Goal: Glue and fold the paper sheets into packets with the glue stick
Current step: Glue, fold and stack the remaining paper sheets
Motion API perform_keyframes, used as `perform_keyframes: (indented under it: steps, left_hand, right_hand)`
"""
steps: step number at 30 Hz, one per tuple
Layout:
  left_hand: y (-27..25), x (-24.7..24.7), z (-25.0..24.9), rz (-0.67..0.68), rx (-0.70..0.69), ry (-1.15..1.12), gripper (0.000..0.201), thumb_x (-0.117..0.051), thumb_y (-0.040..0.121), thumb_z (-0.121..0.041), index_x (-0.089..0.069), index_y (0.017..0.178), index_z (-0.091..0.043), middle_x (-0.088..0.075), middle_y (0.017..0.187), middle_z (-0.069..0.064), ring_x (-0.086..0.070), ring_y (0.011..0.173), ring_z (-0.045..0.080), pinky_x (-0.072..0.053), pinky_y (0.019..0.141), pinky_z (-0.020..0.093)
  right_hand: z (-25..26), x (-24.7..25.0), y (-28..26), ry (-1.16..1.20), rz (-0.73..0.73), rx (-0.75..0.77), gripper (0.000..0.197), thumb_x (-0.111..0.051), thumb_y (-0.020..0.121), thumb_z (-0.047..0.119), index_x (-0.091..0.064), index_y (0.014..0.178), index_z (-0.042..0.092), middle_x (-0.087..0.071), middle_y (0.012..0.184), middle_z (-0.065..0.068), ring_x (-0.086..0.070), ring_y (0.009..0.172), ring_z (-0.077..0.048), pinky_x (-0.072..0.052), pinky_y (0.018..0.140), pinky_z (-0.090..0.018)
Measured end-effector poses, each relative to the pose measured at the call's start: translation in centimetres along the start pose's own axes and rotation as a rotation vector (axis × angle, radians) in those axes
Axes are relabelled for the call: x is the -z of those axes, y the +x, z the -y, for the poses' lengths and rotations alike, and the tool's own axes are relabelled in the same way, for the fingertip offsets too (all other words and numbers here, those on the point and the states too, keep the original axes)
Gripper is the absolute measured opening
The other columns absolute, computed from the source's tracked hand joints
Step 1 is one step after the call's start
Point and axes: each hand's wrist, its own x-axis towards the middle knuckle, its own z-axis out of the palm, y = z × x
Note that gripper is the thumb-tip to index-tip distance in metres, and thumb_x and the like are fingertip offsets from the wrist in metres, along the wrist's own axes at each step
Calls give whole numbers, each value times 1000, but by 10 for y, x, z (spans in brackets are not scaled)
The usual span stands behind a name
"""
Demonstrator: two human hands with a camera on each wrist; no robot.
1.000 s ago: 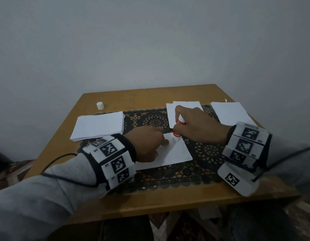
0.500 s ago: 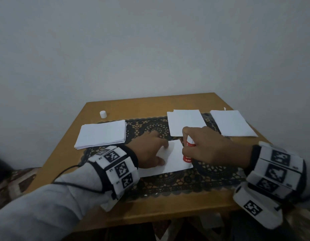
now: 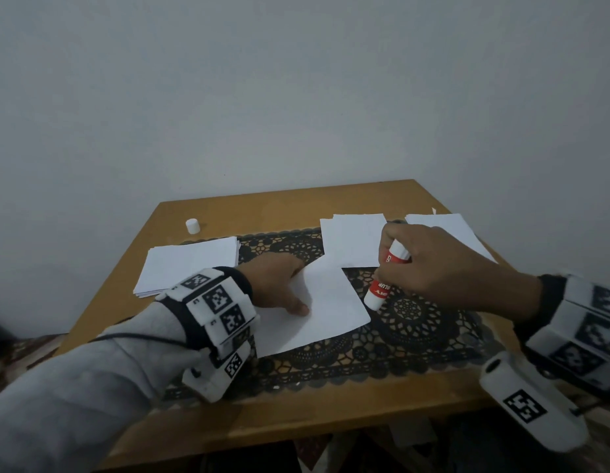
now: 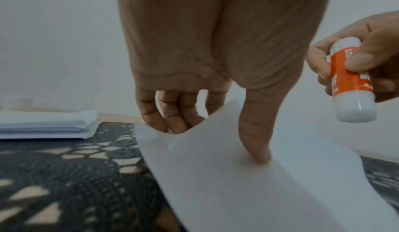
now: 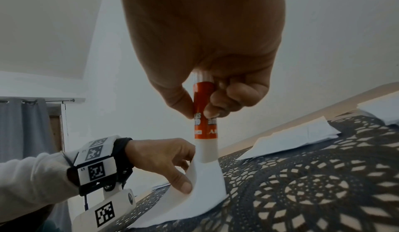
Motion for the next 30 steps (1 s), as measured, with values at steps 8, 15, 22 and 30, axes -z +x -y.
perform_keyframes:
  steps: [8, 15, 22, 30]
  left_hand:
    - [-29, 17, 25, -233, -22, -299, 63, -69, 81, -10, -36, 132, -30, -58, 115, -4, -60, 93, 12, -51, 73, 23]
    - [-45, -5, 35, -26, 140, -143, 67, -71, 82, -31, -37, 140, -32, -45, 138, -1, -46, 111, 15, -38, 89, 22]
    - [-43, -12, 23, -1, 230, -160, 70, -75, 79, -35, -39, 138, -25, -48, 134, 1, -48, 114, 19, -41, 91, 27]
    - [-38, -13, 31, -305, 232, -362, 48, -65, 87, -20, -48, 131, -28, -50, 134, 2, -48, 102, 15, -38, 79, 20]
  right_hand:
    - [3, -8, 12, 13, -18, -12, 13, -63, 88, 31, -51, 83, 28, -61, 83, 10, -56, 81, -14, -49, 78, -31]
    - [21, -22, 44, 12, -29, 52, 14, -62, 89, 31, -56, 92, 19, -63, 81, 6, -59, 65, -7, -44, 58, -13]
    - [38, -56, 77, -98, 64, 134, 19, -60, 90, 26, -54, 101, 12, -60, 91, -2, -54, 75, -15, -44, 63, -29]
    - [36, -56, 92, -132, -5, 101, 19, -61, 87, 27, -51, 97, 14, -58, 91, -3, -57, 83, -22, -50, 71, -38]
